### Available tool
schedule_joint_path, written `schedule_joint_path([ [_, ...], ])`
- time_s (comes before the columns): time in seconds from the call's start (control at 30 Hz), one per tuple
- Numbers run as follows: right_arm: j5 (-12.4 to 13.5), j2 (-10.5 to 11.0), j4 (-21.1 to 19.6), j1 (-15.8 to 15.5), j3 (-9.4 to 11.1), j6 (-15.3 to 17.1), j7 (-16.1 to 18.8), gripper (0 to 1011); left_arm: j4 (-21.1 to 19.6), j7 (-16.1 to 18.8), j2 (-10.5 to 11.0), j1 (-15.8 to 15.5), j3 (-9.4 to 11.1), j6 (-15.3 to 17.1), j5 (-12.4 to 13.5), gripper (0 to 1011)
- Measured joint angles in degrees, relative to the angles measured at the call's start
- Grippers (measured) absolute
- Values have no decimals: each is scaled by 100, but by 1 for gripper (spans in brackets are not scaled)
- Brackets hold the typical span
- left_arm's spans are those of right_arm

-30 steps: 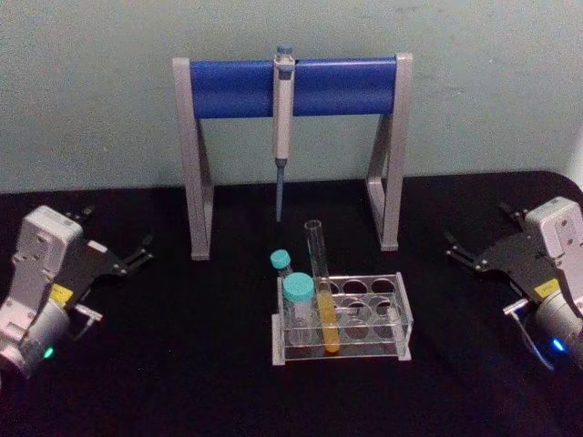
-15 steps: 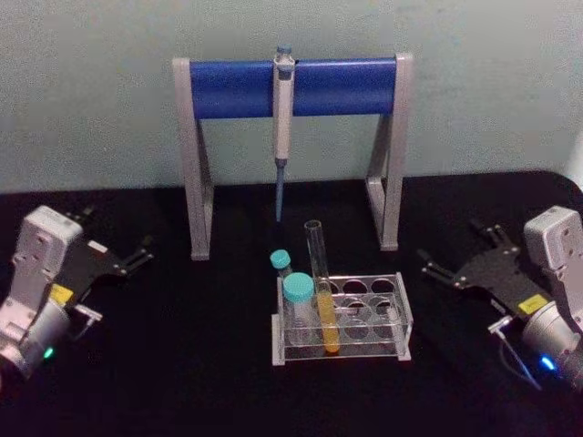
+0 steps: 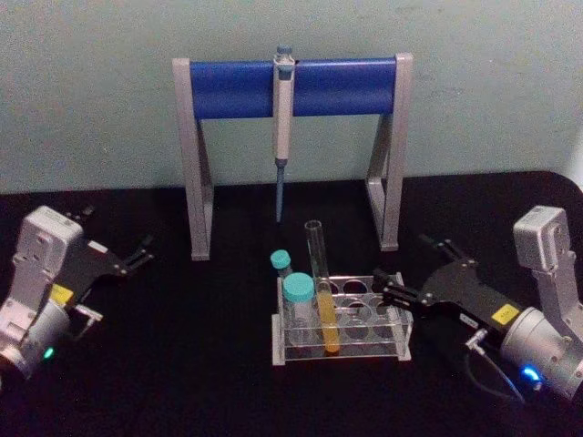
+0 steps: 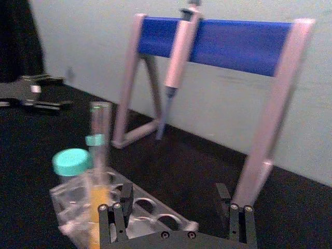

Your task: Pick up the test tube from the test tube rack, shake it, then place it back into the test tube rack.

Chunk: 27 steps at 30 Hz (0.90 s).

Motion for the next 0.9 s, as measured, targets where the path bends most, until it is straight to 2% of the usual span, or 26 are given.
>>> schedule_joint_path([
  [0.23, 143, -49, -2, 210, -115, 237, 633, 1000, 0, 0, 0, 0, 0, 0, 0, 1001],
  [0.4, 135, -141, 91, 420, -196, 383, 891, 1000, 0, 0, 0, 0, 0, 0, 0, 1001],
  [0.9, 133, -375, 528, 1100, -507, 739, 1366, 1000, 0, 0, 0, 0, 0, 0, 0, 1001],
])
